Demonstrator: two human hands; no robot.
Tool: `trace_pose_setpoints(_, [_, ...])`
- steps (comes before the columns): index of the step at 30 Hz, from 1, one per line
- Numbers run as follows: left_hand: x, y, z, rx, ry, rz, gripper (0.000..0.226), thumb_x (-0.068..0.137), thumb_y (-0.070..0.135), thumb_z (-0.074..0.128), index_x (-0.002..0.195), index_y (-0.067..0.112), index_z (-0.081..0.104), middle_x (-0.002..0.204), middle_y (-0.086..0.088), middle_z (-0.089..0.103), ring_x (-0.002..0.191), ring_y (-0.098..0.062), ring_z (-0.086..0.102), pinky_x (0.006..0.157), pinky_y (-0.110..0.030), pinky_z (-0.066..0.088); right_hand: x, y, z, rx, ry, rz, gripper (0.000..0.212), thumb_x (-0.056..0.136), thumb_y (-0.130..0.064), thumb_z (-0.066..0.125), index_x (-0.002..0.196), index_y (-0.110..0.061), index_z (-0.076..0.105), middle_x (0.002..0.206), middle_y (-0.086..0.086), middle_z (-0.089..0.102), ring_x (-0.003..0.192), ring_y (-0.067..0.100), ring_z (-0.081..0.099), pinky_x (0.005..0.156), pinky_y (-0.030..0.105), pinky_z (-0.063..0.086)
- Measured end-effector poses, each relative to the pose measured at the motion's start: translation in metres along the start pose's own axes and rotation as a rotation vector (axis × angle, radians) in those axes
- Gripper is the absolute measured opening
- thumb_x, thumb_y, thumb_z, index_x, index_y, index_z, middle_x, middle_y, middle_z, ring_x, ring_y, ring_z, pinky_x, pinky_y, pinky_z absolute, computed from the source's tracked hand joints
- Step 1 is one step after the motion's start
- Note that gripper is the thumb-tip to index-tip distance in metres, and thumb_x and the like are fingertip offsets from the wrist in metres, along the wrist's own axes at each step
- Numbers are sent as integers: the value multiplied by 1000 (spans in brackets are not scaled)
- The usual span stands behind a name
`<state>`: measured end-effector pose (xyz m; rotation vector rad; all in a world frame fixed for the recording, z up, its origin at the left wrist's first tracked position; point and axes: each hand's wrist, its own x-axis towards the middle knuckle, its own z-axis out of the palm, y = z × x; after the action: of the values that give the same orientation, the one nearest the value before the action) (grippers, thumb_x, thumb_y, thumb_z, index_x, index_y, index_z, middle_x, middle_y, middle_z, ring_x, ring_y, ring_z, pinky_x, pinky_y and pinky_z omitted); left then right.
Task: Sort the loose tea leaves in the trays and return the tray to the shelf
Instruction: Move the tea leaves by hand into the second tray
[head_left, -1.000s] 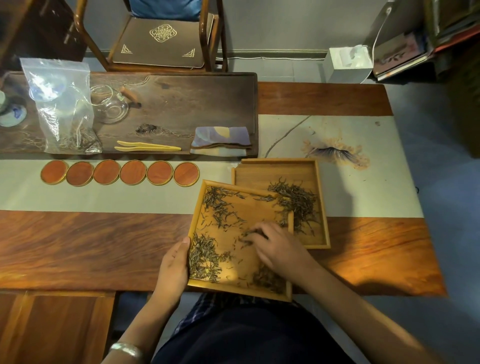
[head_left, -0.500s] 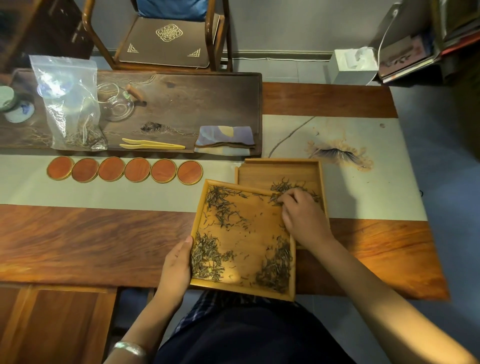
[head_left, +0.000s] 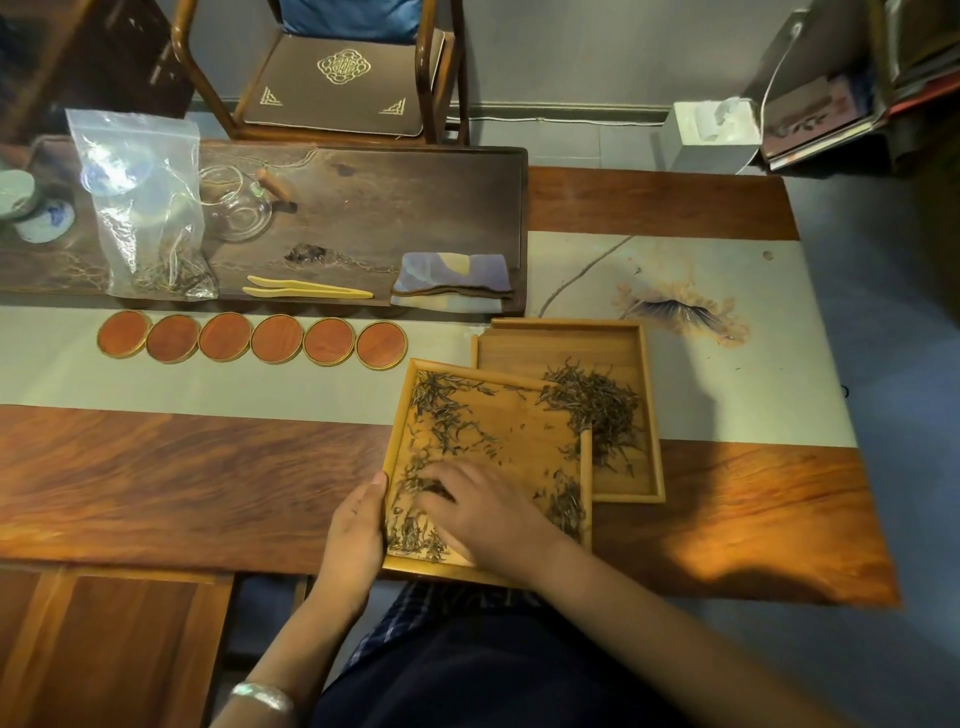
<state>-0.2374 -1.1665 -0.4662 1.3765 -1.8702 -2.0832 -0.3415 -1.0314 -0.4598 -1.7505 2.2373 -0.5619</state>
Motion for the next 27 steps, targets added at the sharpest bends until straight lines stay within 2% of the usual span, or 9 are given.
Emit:
trace_pose_setpoints(4, [0, -2, -1, 59, 28, -2, 36, 103, 29, 38, 94, 16, 70, 86, -3, 74, 80, -11, 68, 62, -13, 48, -12, 22, -9, -20, 41, 89, 31, 81, -11, 71, 110, -8, 60, 116, 14, 61, 104, 28, 61, 81, 38, 57])
trace_pose_setpoints(8, [0, -4, -1, 117, 35, 3, 38, 104, 31, 37, 95, 12, 69, 95, -10, 71, 89, -21, 65, 69, -22, 44, -26, 48, -19, -77, 51, 208, 28, 83, -12, 69, 110, -7, 64, 114, 11, 61, 102, 23, 60, 81, 33, 56])
trace_pose_setpoints(10, [0, -3, -2, 122, 33, 3, 37, 104, 31, 37, 94, 14, 69, 94, -10, 71, 89, -20, 65, 70, -21, 44, -31, 61, -23, -106, 54, 274, 26, 85, -12, 66, 110, -6, 63, 114, 12, 60, 103, 25, 59, 80, 34, 56])
trace_pose_setpoints(14, [0, -3, -4, 119, 33, -9, 38, 104, 31, 38, 94, 12, 70, 93, -11, 72, 87, -20, 66, 71, -24, 45, -39, 82, -28, -151, 79, 389, 23, 87, -13, 63, 109, -7, 62, 110, 9, 58, 96, 23, 58, 66, 30, 55])
trace_pose_setpoints(16, [0, -3, -4, 123, 45, -5, 38, 103, 31, 38, 92, 14, 70, 89, -5, 73, 82, -13, 66, 67, -17, 46, -42, 89, -30, -162, 90, 430, 22, 88, -14, 62, 109, -9, 62, 107, 8, 57, 94, 23, 58, 64, 29, 54])
trace_pose_setpoints(18, [-1, -3, -4, 126, 50, 1, 37, 103, 30, 39, 90, 16, 70, 85, -1, 73, 75, -4, 66, 60, -8, 44, -45, 95, -30, -167, 94, 473, 22, 89, -15, 61, 110, -10, 62, 106, 7, 57, 93, 22, 58, 63, 30, 54])
trace_pose_setpoints(20, [-1, -2, -4, 127, 53, 5, 37, 103, 29, 38, 91, 15, 70, 85, 0, 72, 72, 0, 66, 60, -7, 44, -46, 100, -30, -159, 102, 530, 23, 90, -16, 60, 112, -10, 62, 106, 7, 56, 93, 23, 58, 62, 30, 55])
trace_pose_setpoints(23, [-1, -1, -6, 138, 53, 3, 37, 104, 30, 37, 95, 13, 69, 91, -5, 71, 83, -11, 65, 66, -18, 43, -47, 104, -34, -131, 120, 600, 23, 93, -18, 55, 113, -10, 62, 107, 8, 56, 96, 23, 57, 65, 30, 54])
trace_pose_setpoints(27, [-1, -2, -6, 124, 55, 2, 37, 104, 30, 37, 95, 13, 69, 92, -6, 71, 86, -16, 64, 69, -22, 42, -48, 97, -38, -119, 210, 554, 19, 91, -16, 58, 105, -7, 66, 108, 11, 58, 101, 26, 57, 78, 32, 52])
